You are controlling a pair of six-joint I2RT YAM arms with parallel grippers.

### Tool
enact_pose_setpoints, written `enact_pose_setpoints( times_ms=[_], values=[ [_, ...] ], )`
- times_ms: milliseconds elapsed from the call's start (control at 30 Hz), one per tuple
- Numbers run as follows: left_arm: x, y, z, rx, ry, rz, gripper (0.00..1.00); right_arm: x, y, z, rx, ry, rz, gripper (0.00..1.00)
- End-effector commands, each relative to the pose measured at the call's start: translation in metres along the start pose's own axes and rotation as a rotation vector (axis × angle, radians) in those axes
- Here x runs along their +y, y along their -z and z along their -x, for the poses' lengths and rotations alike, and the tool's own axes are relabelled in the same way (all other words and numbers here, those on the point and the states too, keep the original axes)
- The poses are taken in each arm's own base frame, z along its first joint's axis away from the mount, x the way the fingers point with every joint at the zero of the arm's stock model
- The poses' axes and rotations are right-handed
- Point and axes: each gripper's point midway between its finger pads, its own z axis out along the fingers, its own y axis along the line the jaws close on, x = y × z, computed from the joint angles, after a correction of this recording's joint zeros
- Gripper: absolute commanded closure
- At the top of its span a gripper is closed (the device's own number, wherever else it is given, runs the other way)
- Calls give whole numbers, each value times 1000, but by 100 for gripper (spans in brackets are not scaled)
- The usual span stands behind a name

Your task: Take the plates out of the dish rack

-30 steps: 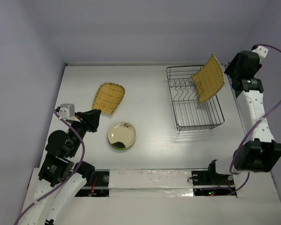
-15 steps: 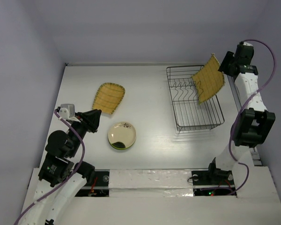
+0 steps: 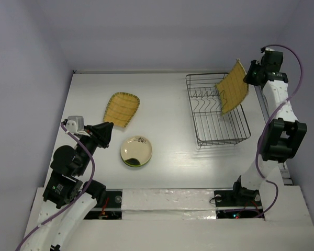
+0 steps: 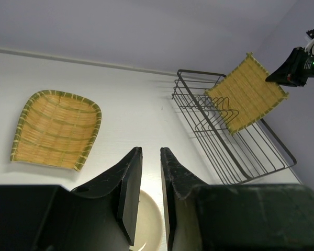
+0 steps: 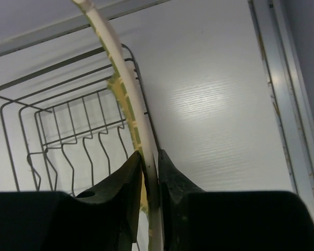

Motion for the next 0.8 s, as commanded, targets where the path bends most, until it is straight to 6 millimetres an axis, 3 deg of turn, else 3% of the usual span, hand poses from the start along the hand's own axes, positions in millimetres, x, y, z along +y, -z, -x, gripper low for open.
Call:
enact_pose_setpoints(
  times_ms=[0,67,133,300,500,767],
  values=[
    [-4,-1,9,-39,-5,-22,82,10,6,14,-23,9,52,81],
    [-4,-1,9,-40,-5,-20,82,11,9,17,-27,22,57,86],
    [-4,-1,10,-43,-5,-20,82,11,11,17,-21,37,59,98],
    [-4,-1,9,-40,-5,-20,82,20,40,51,-143,42,79,100],
    [-3,-1,9,-41,-6,-19,82,45,106,112,-330,23,165,100],
    [-3,-2,9,-40,-5,-16,82,63,171,154,-469,38,222,100]
  ],
)
